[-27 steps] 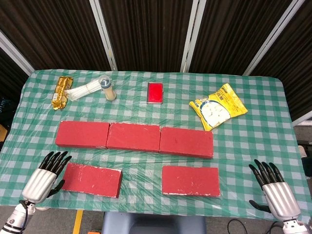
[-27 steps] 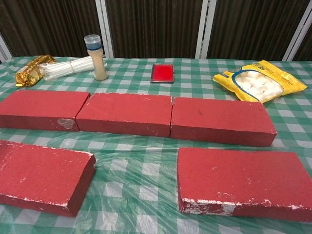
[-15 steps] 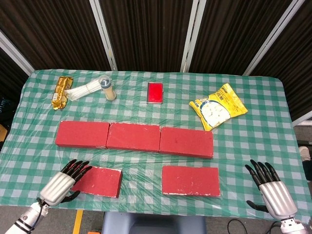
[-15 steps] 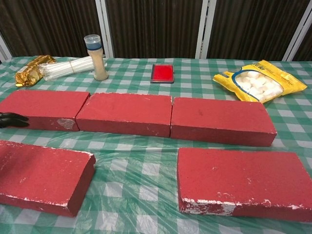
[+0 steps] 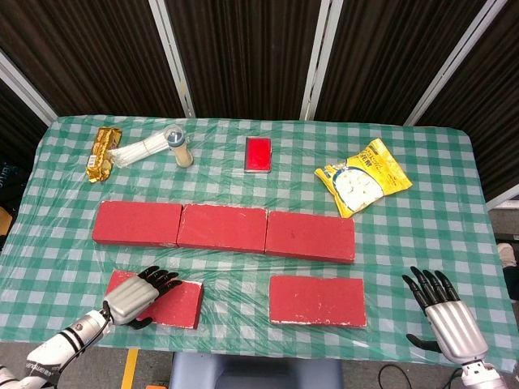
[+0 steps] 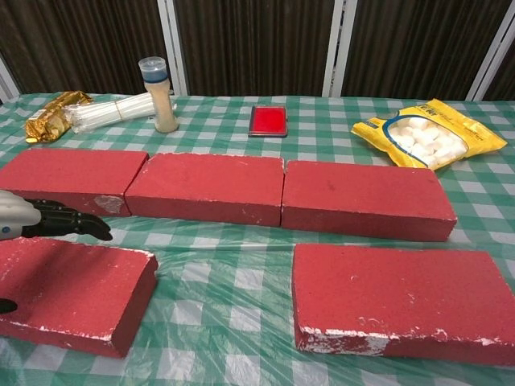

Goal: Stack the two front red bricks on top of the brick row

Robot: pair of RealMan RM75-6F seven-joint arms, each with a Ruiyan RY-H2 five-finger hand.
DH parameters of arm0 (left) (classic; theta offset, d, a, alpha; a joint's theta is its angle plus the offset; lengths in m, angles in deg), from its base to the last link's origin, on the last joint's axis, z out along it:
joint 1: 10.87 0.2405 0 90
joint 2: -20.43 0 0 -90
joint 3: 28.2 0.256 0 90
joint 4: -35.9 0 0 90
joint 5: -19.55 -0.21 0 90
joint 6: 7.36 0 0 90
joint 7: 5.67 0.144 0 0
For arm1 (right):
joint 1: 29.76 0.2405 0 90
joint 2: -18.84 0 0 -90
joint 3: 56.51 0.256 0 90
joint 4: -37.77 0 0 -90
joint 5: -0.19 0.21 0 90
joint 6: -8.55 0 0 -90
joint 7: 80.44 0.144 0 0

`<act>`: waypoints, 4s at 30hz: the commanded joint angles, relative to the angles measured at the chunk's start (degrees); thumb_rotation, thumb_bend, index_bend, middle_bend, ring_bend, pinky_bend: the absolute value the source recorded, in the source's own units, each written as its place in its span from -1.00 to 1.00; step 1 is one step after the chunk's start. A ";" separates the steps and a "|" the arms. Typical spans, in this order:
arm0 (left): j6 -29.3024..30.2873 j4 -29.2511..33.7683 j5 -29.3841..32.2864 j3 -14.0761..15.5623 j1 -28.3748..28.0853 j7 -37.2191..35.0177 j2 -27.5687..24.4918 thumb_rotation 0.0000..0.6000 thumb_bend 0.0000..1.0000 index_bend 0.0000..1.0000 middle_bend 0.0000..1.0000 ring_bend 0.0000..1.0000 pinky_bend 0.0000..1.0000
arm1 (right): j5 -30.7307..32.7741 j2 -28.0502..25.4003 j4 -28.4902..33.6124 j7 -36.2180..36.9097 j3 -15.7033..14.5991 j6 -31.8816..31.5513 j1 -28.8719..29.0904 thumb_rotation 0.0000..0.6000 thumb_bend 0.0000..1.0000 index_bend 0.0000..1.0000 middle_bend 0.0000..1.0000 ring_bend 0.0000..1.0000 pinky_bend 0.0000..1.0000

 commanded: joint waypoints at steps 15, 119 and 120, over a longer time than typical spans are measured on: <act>-5.33 2.46 10.81 0.20 -3.89 4.32 -2.35 1.00 -0.35 -1.00 -1.00 -1.00 -1.00 | 0.10 0.03 0.05 -0.03 0.01 -0.21 -0.07 0.87 -0.65 -1.00 -1.00 -1.00 -1.00; -6.00 -4.44 15.10 4.21 -5.35 7.94 3.18 1.00 -0.33 -0.64 0.04 -0.15 0.31 | 0.33 0.41 0.20 -1.27 -0.17 -0.91 -0.80 0.87 -0.65 -1.00 -1.00 -1.00 -1.00; -5.95 -4.42 15.31 4.26 -5.39 8.07 3.21 1.00 -0.32 -0.51 0.19 -0.01 0.42 | 0.35 0.41 0.21 -1.27 -0.18 -0.88 -0.80 0.87 -0.65 -1.00 -1.00 -1.00 -1.00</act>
